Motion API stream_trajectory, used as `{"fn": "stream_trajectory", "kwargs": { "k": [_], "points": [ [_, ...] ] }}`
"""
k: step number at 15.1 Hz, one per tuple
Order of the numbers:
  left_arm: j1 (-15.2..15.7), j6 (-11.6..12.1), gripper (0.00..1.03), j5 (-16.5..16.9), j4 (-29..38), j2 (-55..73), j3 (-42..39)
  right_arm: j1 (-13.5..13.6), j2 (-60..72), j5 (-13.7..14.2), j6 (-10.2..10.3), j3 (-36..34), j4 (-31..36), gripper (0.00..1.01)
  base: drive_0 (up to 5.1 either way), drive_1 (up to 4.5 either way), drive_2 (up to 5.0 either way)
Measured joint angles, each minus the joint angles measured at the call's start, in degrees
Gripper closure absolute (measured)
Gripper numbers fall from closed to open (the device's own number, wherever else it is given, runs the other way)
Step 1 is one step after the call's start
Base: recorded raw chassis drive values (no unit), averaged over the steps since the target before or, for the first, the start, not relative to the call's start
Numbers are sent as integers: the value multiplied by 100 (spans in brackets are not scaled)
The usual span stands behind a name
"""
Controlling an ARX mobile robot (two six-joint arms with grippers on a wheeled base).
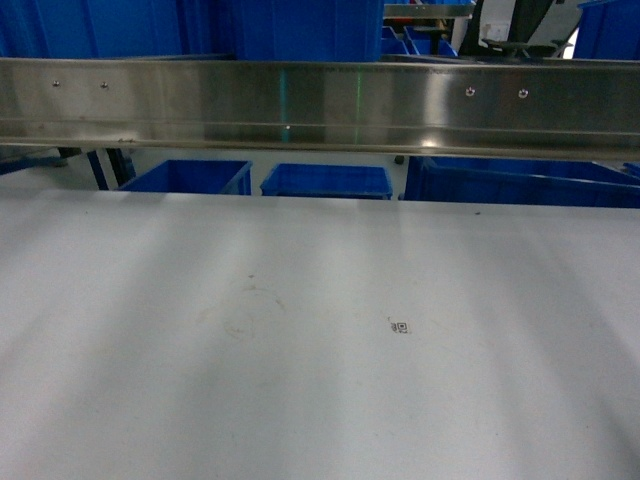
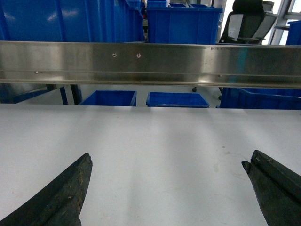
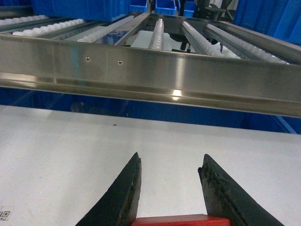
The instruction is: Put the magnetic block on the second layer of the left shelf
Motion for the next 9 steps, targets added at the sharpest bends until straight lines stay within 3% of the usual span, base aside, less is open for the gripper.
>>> {"fn": "stream_trajectory", "kwargs": {
  "k": [4,9],
  "points": [
    [0,0,5,0,0,0,0,-44,59,-20,501,0,2,68,0,0,0],
    [0,0,5,2,0,0,0,-50,59,-17,608,0,4,68,0,0,0]
  ]
}}
